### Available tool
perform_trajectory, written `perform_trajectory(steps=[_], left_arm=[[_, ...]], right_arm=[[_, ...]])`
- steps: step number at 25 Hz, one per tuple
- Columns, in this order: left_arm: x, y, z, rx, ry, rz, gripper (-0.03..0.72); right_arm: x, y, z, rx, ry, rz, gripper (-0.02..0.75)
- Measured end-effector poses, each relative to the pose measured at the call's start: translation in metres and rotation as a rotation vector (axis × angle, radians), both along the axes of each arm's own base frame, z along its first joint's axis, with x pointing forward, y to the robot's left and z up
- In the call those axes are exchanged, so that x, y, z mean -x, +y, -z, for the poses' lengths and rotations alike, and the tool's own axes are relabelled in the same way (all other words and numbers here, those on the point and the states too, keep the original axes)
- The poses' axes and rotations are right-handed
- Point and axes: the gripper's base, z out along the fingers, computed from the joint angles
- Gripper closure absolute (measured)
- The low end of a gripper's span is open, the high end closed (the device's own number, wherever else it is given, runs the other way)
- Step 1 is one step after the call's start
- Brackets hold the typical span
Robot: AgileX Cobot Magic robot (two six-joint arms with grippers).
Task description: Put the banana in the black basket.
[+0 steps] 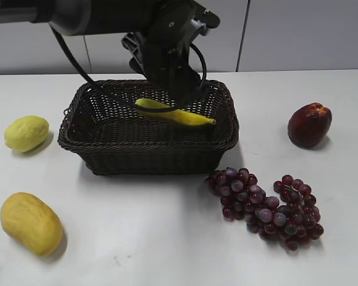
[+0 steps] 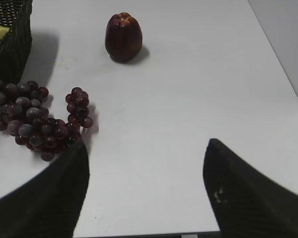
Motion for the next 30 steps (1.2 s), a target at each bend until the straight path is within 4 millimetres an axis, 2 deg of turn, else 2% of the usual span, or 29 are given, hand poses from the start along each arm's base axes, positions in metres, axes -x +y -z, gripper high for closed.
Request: perform_trajectory(steps=[4,6,14,21,25,30], left_arm=[[0.004,0.007,-0.016,-0.018,-0.006,-0.020,0.036],[0.010,0.014,-0.030,-0.020,-0.001,-0.042,0.037],[0.045,0.036,-0.077,0.019,0.155,-0.079,0.068],[0.055,0.052,-0.108,0.099,0.161,-0.052,0.105],[0.048,0.074,-0.121,0.189,0.198,-0.098,0.108],[0.035,0.127,-0.133,0.244,0.191,-0.223,0.110]], right_arm=[[0.000,0.000,0.000,0.000,0.000,0.000,0.166],[0.000,0.000,0.000,0.000,0.000,0.000,0.166],[0.000,0.000,0.000,0.000,0.000,0.000,0.166],[0.000,0.000,0.000,0.000,0.000,0.000,0.166],[0.000,0.000,0.000,0.000,0.000,0.000,0.166],[0.000,0.000,0.000,0.000,0.000,0.000,0.166]])
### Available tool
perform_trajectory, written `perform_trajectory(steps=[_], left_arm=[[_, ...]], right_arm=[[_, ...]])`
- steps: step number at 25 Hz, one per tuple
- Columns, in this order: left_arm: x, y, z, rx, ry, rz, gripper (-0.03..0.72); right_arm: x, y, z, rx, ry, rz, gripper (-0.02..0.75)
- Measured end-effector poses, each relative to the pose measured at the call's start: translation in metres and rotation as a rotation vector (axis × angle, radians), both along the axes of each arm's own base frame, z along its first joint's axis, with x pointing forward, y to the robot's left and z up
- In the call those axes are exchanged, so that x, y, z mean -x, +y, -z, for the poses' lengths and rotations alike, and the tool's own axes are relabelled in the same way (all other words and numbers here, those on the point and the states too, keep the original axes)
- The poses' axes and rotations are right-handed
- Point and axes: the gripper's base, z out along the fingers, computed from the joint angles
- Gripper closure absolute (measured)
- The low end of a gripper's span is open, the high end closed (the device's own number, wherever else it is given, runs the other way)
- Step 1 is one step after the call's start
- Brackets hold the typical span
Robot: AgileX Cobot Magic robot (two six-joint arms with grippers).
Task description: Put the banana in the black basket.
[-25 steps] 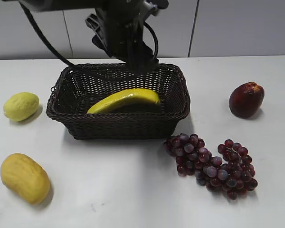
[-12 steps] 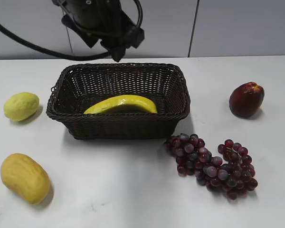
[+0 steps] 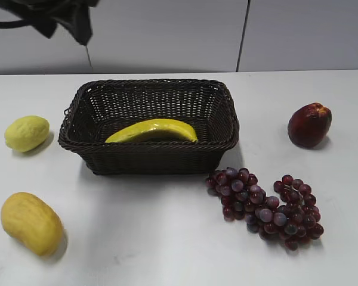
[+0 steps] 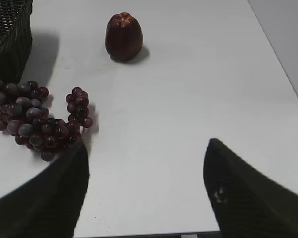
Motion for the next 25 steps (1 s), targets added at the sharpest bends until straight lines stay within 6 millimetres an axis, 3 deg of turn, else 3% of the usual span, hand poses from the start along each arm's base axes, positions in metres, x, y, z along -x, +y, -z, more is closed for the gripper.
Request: perform_trajectory(steps=[6,11,18,25], left_arm=[[0.012,0.078,0.012,0.034,0.093,-0.181,0.110],[0.054,0.126,0.025,0.019,0.135,-0.295,0.110],[0.137,0.152,0.033,0.037,0.091,-0.336,0.110],[0.220,0.168,0.039,0.101,-0.087,-0.328,0.110]], right_arm=[[0.000,0.000,0.000,0.000,0.000,0.000,0.166],[0.000,0.000,0.000,0.000,0.000,0.000,0.166],[0.000,0.000,0.000,0.000,0.000,0.000,0.166],[0.000,0.000,0.000,0.000,0.000,0.000,0.166]])
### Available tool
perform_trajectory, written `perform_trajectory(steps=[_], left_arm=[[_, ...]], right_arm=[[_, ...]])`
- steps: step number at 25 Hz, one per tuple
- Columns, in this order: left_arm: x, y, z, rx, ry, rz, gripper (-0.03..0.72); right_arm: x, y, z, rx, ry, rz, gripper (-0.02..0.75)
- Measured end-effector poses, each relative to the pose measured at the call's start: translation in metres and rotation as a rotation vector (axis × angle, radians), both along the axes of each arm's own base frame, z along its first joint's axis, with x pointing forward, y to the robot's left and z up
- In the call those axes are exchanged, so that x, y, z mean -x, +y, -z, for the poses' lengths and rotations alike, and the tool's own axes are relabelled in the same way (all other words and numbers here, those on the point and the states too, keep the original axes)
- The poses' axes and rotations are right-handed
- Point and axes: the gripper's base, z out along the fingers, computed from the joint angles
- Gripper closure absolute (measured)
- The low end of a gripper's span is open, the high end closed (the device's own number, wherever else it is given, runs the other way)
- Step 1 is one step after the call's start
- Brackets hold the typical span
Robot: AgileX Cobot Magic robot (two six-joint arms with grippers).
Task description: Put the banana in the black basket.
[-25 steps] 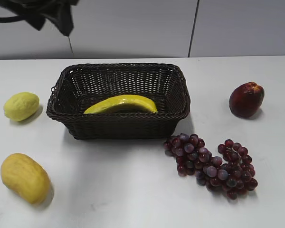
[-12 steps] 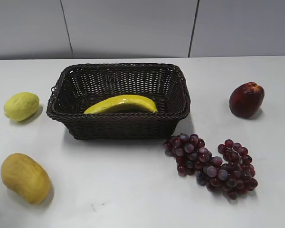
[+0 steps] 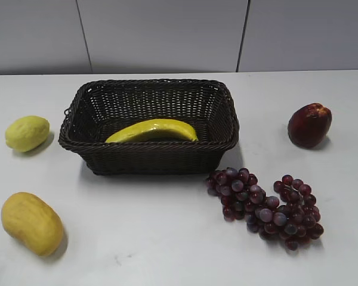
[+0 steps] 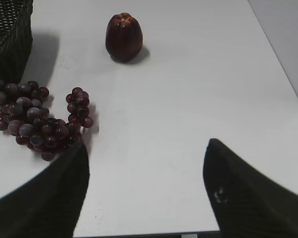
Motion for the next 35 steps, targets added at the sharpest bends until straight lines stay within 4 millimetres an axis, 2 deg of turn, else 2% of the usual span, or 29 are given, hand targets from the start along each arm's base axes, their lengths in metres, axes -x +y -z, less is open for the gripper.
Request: perform_trajectory(steps=[5,11,18,23,35], left_arm=[[0.044,0.009,0.011,0.022,-0.178,-0.003,0.040],[0.071,0.012,0.028,0.070,-0.337,0.002,0.028],[0.070,0.012,0.050,0.072,-0.326,0.003,0.038],[0.069,0.012,0.051,0.073,-0.329,0.003,0.049],[0.071,0.012,0.051,0.077,-0.351,0.003,0.237]], right_arm=[[0.000,0.000,0.000,0.000,0.000,0.000,0.166],[0.000,0.000,0.000,0.000,0.000,0.000,0.166],[0.000,0.000,0.000,0.000,0.000,0.000,0.166],[0.000,0.000,0.000,0.000,0.000,0.000,0.166],[0.000,0.000,0.000,0.000,0.000,0.000,0.166]])
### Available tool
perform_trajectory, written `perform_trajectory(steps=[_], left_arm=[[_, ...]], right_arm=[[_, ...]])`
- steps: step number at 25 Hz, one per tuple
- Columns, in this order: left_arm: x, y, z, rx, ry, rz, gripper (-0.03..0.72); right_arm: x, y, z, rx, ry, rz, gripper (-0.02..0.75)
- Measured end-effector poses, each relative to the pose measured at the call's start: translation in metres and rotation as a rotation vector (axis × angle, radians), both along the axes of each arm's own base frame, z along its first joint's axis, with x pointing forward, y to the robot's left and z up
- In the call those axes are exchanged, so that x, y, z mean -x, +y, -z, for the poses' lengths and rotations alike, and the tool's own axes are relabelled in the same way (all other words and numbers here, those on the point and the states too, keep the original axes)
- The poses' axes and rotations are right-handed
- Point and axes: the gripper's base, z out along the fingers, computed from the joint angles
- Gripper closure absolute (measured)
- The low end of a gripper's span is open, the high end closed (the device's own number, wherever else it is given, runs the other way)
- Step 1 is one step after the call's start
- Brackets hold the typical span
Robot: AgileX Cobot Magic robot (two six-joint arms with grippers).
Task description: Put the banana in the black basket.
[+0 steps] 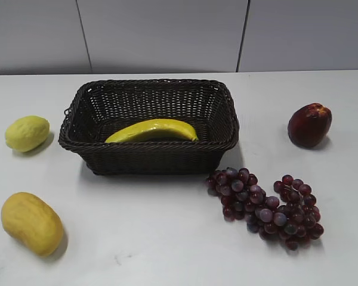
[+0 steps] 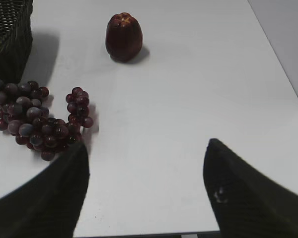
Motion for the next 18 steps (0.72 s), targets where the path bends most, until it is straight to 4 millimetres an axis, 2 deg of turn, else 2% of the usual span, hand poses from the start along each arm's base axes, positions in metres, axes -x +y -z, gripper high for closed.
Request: perform_trajectory(steps=[4,10,18], left_arm=[[0.008,0.002,0.000,0.009,-0.054,-0.025,0.279],[0.020,0.003,-0.001,0.016,-0.134,-0.128,0.292],[0.021,0.003,-0.001,0.014,-0.143,-0.168,0.293]], right_arm=[[0.000,0.000,0.000,0.000,0.000,0.000,0.166],[0.000,0.000,0.000,0.000,0.000,0.000,0.166],[0.000,0.000,0.000,-0.001,0.000,0.000,0.166]])
